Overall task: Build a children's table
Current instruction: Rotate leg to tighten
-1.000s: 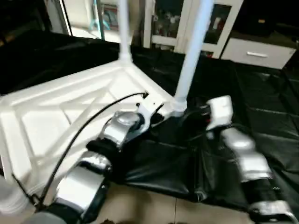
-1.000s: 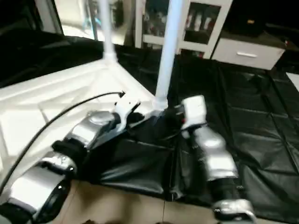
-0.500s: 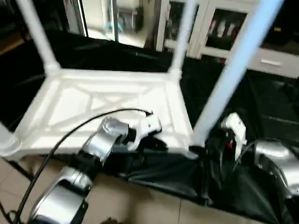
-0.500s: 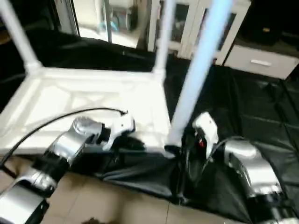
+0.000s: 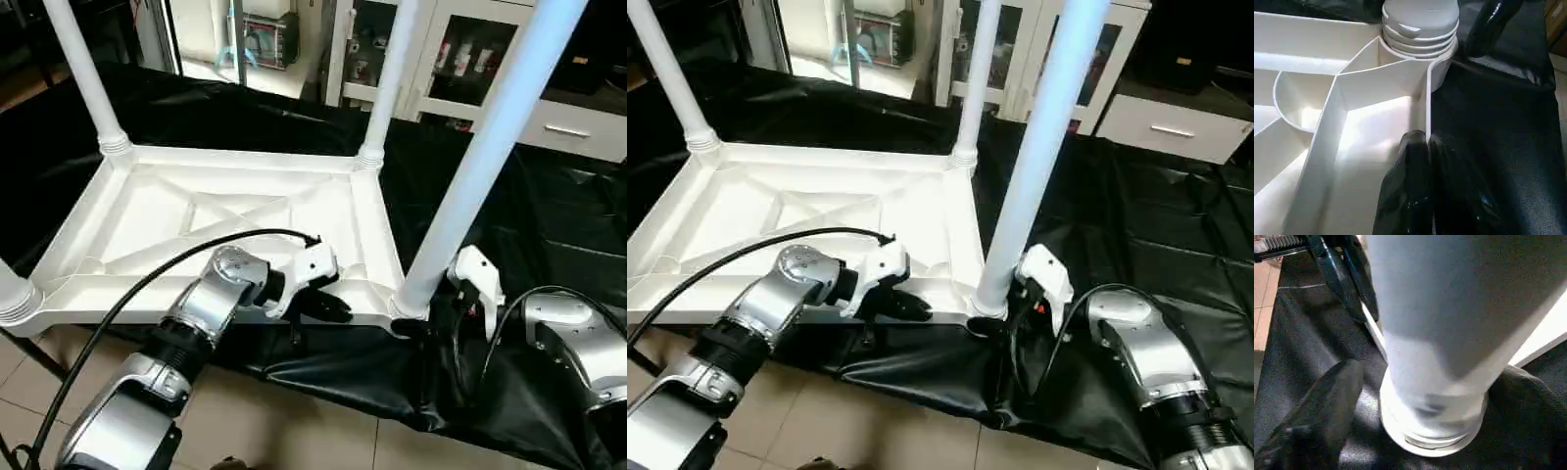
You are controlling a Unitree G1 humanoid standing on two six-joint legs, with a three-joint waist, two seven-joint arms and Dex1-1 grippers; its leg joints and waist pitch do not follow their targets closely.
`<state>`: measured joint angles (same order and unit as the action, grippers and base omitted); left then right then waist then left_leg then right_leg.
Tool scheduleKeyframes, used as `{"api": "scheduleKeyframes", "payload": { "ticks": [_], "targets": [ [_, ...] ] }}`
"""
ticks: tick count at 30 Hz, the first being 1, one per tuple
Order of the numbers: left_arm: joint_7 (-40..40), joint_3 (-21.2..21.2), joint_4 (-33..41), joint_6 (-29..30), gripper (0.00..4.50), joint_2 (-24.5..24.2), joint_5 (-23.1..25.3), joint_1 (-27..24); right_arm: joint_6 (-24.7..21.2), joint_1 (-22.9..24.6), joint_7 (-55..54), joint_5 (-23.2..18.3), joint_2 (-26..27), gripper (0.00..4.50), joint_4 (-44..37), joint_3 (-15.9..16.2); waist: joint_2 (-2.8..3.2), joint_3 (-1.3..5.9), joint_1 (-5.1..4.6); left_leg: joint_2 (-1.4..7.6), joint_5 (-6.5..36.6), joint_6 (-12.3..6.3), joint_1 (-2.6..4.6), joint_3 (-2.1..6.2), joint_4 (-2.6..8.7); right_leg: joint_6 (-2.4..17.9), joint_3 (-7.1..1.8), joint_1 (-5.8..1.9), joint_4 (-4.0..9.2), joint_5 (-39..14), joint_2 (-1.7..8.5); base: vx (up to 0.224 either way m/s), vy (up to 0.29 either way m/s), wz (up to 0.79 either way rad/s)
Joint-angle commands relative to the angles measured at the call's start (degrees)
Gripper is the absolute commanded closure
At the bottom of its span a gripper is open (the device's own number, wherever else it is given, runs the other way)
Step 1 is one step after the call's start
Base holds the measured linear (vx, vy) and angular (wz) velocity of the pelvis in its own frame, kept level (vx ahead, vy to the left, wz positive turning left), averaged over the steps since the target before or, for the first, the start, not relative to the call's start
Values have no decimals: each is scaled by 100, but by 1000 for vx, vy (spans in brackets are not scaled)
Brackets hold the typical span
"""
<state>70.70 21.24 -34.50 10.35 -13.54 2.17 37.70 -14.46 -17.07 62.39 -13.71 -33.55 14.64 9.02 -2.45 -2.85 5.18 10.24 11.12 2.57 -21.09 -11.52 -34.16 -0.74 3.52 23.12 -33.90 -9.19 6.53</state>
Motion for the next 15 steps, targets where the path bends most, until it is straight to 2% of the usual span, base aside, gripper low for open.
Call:
{"api": "scheduleKeyframes", "payload": {
  "ticks": [1, 4, 6, 11, 12, 15],
  "targets": [
    [228, 171, 75, 20, 450, 76, -76, -111, 75, -122, 60, 40, -30, 70, 24, 9, -94, 324, -13, 327, 1425, -269, 62, 136, 475, 1246, -219, -208, 405, -1735, 279, 0, 0, 0],
    [229, 167, 111, 60, 450, 61, -71, -124, 126, -168, 120, 40, -47, 77, 108, -11, -86, 327, -14, 333, 1440, -241, 69, 140, 475, 1227, -221, -206, 406, -1771, 284, 0, 0, 0],
    [229, 165, 133, 83, 450, 57, -77, -132, 140, -184, 136, 46, -37, 111, 134, -22, -88, 331, -20, 336, 1404, -243, 68, 137, 472, 1259, -218, -204, 395, -1688, 279, 0, 0, 0],
    [231, 179, 115, 89, 450, 54, -66, -124, 162, -182, 149, 54, -15, 143, 160, -16, -79, 332, -18, 330, 1340, -281, 69, 132, 468, 1304, -219, -212, 381, -1542, 270, 0, 0, 0],
    [227, 186, 98, 86, 450, 57, -59, -118, 182, -158, 141, 64, 5, 164, 167, -4, -87, 335, -17, 327, 1341, -288, 68, 129, 463, 1306, -220, -214, 383, -1541, 269, 0, 0, 0],
    [213, 194, 89, 113, 450, 63, -47, -112, 186, -111, 23, 103, 91, 172, 219, 20, -89, 333, -21, 326, 1362, -285, 64, 130, 464, 1305, -219, -215, 386, -1587, 270, 0, 0, 0]
  ]
}}
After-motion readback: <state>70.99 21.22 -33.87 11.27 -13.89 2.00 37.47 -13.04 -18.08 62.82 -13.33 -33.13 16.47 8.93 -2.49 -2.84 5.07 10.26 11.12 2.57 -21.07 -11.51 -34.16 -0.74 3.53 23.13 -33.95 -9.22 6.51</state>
